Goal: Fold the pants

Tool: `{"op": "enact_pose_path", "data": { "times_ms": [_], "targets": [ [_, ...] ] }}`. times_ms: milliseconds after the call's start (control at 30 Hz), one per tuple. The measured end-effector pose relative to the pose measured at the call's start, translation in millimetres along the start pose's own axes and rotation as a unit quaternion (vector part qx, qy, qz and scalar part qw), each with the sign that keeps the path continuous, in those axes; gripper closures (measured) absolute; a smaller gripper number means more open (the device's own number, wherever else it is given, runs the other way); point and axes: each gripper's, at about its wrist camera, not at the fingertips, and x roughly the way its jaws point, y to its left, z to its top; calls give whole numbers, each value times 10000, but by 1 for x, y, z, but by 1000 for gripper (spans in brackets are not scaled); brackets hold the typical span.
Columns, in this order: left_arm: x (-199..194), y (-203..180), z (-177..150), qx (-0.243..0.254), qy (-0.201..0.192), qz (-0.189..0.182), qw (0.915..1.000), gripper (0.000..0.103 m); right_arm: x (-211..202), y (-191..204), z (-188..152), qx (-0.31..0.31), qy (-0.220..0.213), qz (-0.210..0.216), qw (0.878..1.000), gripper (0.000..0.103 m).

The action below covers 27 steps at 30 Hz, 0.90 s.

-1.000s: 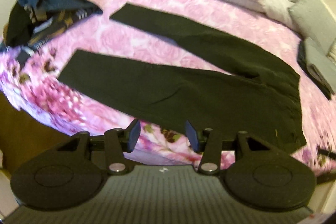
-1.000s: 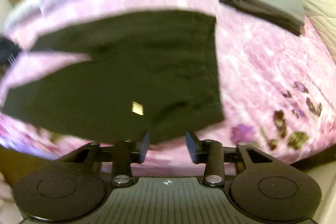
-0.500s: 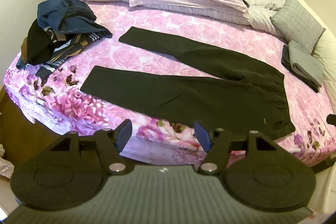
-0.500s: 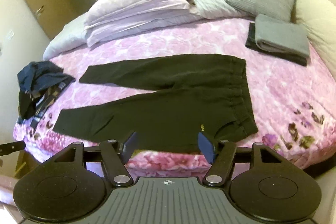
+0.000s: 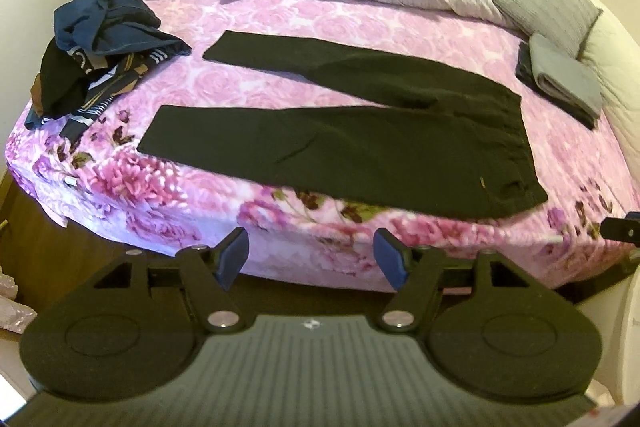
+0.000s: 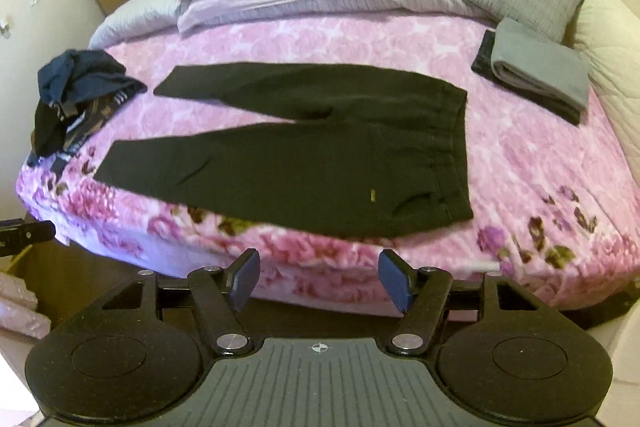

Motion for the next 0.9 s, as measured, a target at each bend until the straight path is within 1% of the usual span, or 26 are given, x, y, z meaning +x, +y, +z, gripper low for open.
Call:
{"op": "enact_pose_path", "data": {
  "times_ms": [433,900],
  "targets": [
    [-15,-22,-26,-46,62,62,10000,37,-12,-6,-26,-197,183,-5,9996,40],
    [-28,-25,-49,-159,69,165,9997,36,-17,-5,-42,-404,235,93,9989,40]
  ]
}}
